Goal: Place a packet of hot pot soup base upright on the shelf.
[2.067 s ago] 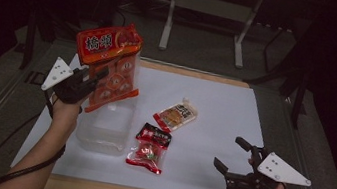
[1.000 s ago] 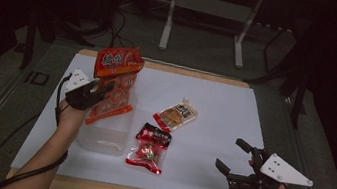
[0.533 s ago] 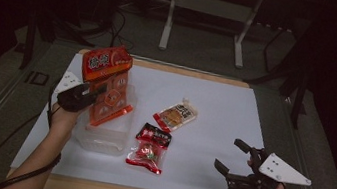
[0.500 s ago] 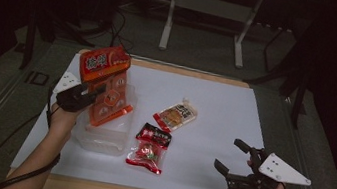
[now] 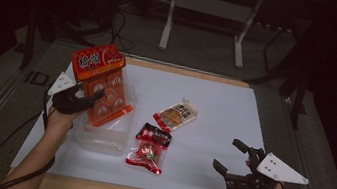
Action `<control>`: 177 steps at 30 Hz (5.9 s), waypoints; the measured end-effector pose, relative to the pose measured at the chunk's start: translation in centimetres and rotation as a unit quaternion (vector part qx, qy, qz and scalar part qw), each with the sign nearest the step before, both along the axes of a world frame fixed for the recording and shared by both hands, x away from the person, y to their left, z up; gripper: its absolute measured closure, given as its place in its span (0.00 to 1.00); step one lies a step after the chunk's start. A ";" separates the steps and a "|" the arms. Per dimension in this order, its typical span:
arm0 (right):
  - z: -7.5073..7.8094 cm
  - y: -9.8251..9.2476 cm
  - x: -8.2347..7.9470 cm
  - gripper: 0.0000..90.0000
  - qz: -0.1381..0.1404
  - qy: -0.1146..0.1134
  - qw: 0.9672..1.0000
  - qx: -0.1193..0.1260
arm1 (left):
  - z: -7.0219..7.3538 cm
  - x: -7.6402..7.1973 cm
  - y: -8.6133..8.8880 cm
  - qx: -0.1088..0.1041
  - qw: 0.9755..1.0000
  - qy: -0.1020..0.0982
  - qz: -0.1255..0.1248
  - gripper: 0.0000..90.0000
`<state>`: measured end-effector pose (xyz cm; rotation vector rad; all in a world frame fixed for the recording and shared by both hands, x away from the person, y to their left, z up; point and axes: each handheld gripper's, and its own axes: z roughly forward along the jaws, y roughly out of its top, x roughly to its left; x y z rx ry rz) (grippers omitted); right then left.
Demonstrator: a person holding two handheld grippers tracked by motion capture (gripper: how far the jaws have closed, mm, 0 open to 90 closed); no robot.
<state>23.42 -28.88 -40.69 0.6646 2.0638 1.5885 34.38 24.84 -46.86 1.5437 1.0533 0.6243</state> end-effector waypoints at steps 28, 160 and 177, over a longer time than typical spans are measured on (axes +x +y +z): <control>-0.2 0.6 0.3 0.15 0.004 0.009 1.000 -0.007 | 2.4 -6.4 1.5 -0.005 1.000 -0.010 0.021 0.01; -12.4 16.7 12.9 0.86 0.091 0.208 0.950 -0.216 | -2.3 -15.7 -8.4 0.041 0.982 -0.011 -0.184 0.03; -9.6 16.5 11.8 0.99 0.093 0.193 0.957 -0.193 | -2.2 -15.6 -8.0 0.039 0.984 -0.012 -0.173 0.03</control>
